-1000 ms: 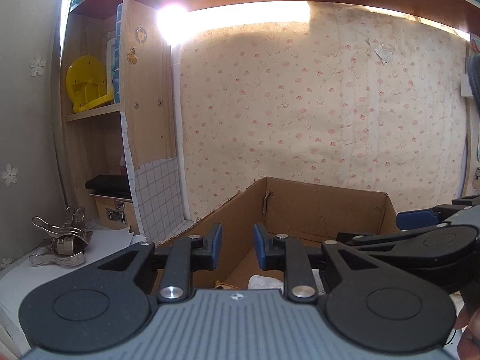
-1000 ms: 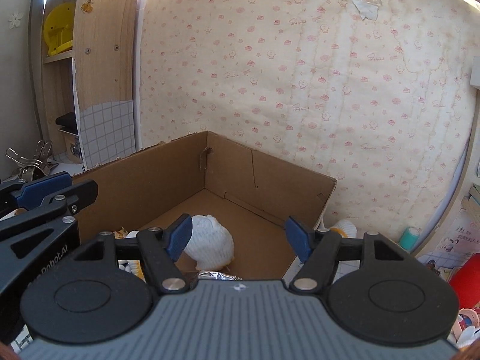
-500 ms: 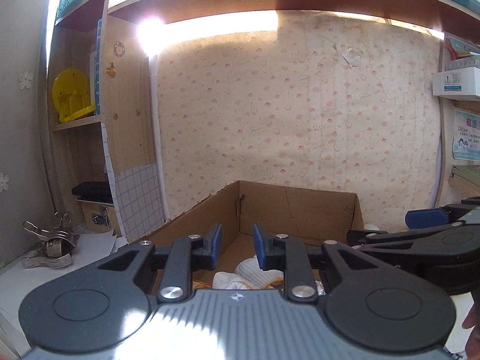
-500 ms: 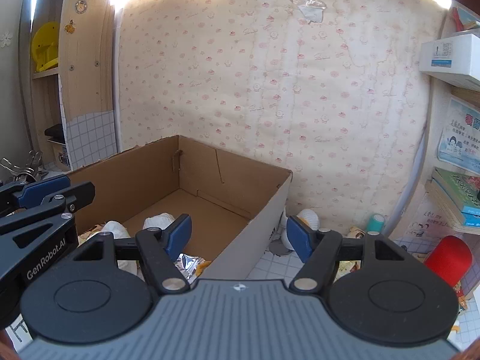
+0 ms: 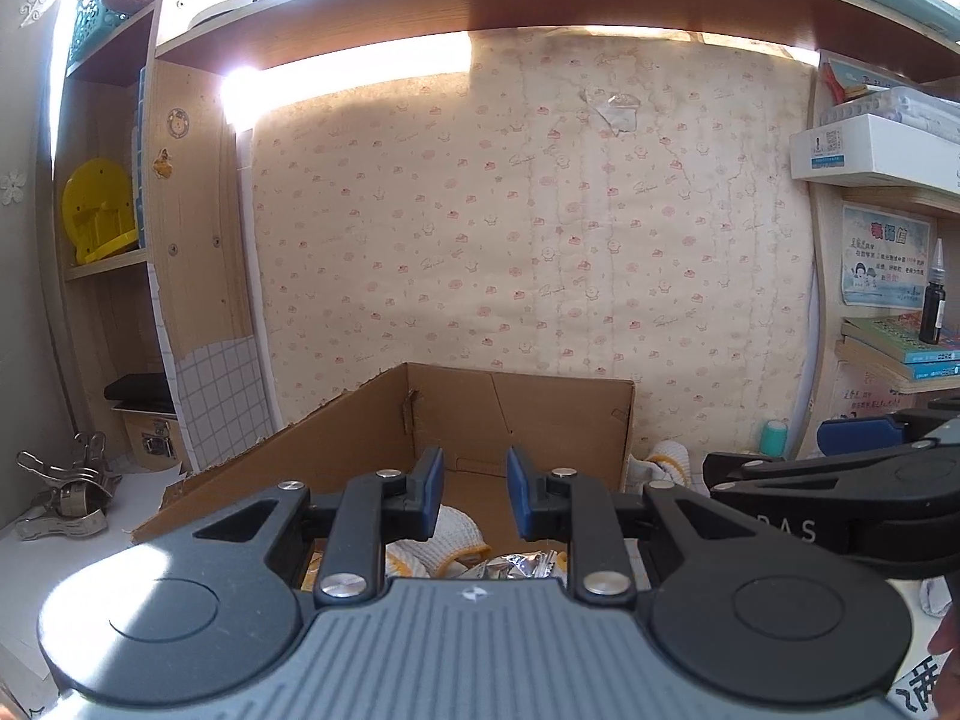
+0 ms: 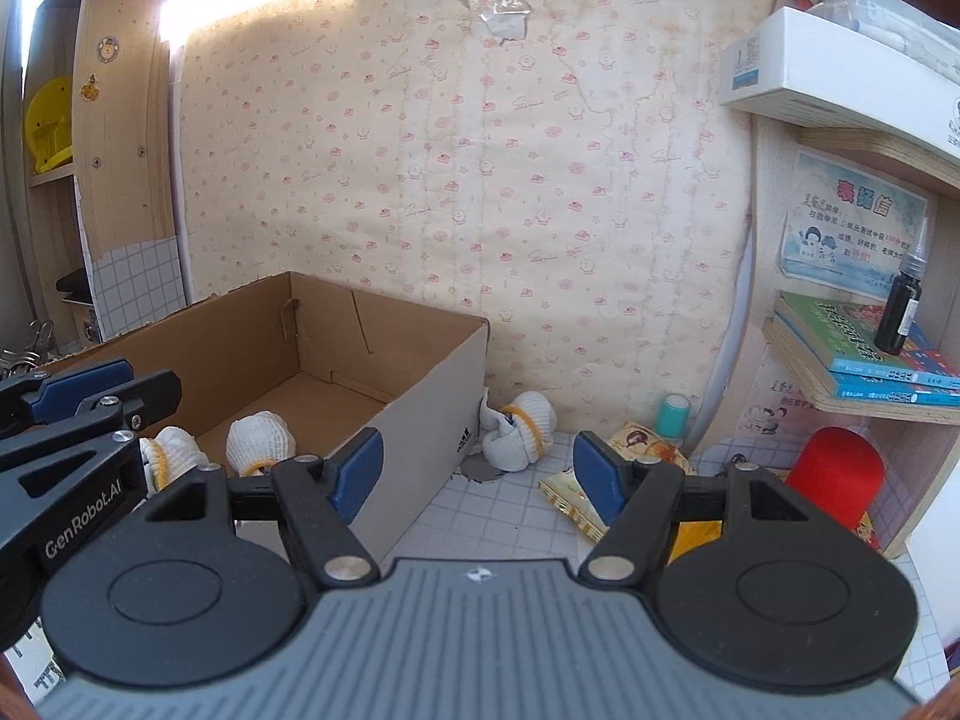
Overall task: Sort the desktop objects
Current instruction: 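Move both grippers back toward the bread bag and gloves on the desk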
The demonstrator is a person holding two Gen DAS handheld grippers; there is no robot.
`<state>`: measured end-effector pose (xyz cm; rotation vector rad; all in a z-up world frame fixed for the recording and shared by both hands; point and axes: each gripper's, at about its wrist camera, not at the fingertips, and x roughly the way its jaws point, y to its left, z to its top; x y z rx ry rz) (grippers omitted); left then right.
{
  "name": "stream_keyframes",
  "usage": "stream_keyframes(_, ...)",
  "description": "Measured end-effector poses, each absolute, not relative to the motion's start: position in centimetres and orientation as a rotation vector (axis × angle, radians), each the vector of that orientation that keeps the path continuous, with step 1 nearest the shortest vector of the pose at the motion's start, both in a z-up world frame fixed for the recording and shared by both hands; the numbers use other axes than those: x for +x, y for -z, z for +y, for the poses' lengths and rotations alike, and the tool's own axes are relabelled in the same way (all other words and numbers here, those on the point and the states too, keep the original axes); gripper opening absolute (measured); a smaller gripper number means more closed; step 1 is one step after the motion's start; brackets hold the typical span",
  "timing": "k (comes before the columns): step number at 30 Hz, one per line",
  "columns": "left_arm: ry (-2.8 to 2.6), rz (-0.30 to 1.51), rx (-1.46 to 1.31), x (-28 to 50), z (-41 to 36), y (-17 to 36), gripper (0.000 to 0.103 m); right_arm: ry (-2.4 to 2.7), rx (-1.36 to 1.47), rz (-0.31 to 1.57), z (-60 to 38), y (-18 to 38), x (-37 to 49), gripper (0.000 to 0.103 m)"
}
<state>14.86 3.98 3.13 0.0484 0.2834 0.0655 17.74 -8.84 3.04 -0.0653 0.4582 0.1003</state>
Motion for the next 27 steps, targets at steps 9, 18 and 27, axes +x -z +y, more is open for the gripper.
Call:
stream_keyframes(9,-0.013,0.281,0.057,14.3,1.1,-3.1,0.028,-0.052,-0.035,0.459,-12.0,-2.7,16.6,0.069)
stream_keyframes(18,0.081,0.306,0.080,14.1,-3.2,-1.7,0.028,0.033,-0.010,0.493,-16.5,-0.9,15.4,0.069)
stream_keyframes(27,0.156,0.341,0.093,14.9,-7.0,0.0,0.028,0.119,0.025,0.531,-21.6,1.7,14.2,0.069)
